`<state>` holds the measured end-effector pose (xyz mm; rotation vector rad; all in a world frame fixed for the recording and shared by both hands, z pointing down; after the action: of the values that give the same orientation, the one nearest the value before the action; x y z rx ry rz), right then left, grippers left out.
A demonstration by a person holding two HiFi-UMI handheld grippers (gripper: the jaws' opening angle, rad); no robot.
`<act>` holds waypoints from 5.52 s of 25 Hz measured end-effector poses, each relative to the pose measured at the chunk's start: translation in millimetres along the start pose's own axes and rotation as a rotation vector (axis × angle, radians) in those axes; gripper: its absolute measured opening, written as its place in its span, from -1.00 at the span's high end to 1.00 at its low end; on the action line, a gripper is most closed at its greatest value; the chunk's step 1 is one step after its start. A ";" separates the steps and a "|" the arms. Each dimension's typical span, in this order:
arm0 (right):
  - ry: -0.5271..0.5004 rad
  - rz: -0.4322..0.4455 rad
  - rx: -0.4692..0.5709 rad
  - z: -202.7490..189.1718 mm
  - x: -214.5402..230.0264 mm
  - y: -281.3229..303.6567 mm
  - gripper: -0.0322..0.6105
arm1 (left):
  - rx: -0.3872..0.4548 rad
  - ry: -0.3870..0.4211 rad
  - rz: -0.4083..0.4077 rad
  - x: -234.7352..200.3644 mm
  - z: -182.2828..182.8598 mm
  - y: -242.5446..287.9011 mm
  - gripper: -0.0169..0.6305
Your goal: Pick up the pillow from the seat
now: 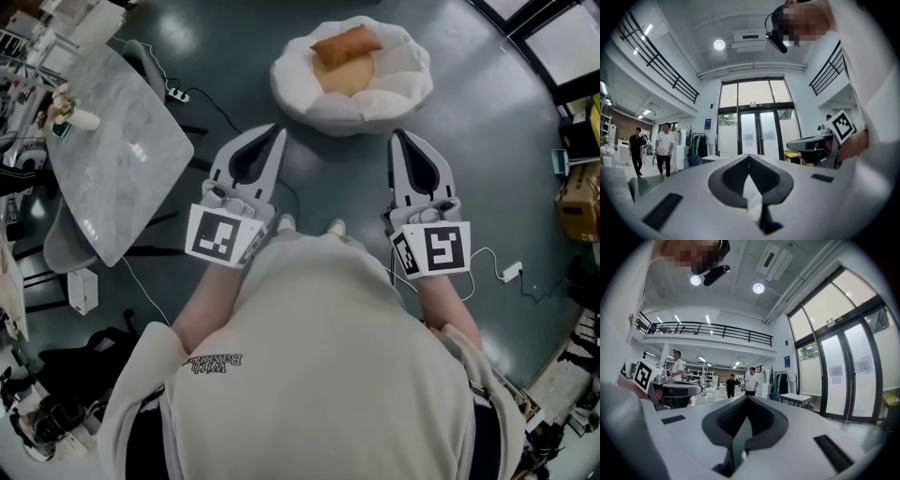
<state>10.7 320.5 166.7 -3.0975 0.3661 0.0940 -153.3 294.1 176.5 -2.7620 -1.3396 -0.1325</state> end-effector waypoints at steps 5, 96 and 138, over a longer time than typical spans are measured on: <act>0.000 0.023 0.010 -1.7 17.0 -4.3 0.87 | -0.005 0.006 0.007 16.4 -0.6 14.4 0.92; -0.051 0.152 -0.128 -84.4 174.5 453.4 0.87 | -0.105 -0.117 0.081 -294.2 -111.3 356.7 0.92; -0.058 0.186 -0.536 -569.9 229.1 687.4 0.13 | -0.152 -0.245 0.249 -387.5 -523.2 488.0 0.92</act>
<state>105.2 -417.0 711.5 -3.5597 0.7361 0.3365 -33.4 -361.7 642.9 -3.1307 -1.0528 0.1281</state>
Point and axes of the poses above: the fingertips, and each gripper's own axes: y forward along the fingers, x to its right, z out of its top, the point moved 1 cm from there along -y, backward along the fingers, and after that the axes turned 6 degrees about -z, right-handed, at the moved point
